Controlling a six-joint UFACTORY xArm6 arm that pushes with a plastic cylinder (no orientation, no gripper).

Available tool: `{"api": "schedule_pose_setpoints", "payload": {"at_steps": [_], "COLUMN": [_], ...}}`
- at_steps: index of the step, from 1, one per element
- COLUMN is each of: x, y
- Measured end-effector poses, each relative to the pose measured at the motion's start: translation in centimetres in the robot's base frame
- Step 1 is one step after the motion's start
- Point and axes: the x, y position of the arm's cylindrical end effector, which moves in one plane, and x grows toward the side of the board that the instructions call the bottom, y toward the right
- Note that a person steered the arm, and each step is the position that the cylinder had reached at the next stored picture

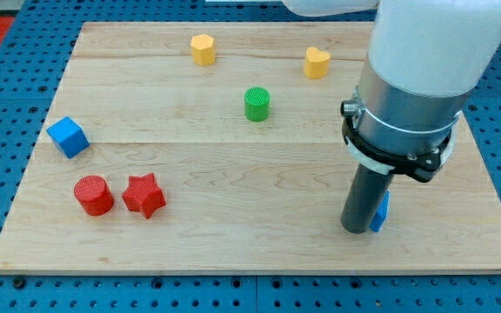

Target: Move the cube to the top of the triangle

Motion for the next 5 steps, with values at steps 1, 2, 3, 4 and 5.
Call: {"api": "schedule_pose_setpoints", "payload": {"at_steps": [1, 2, 3, 4, 5], "x": [-1.9, -6.7, -12.1, -16.0, -16.9], "y": [-0.8, -7.0, -12.4, -20.8, -29.4]}}
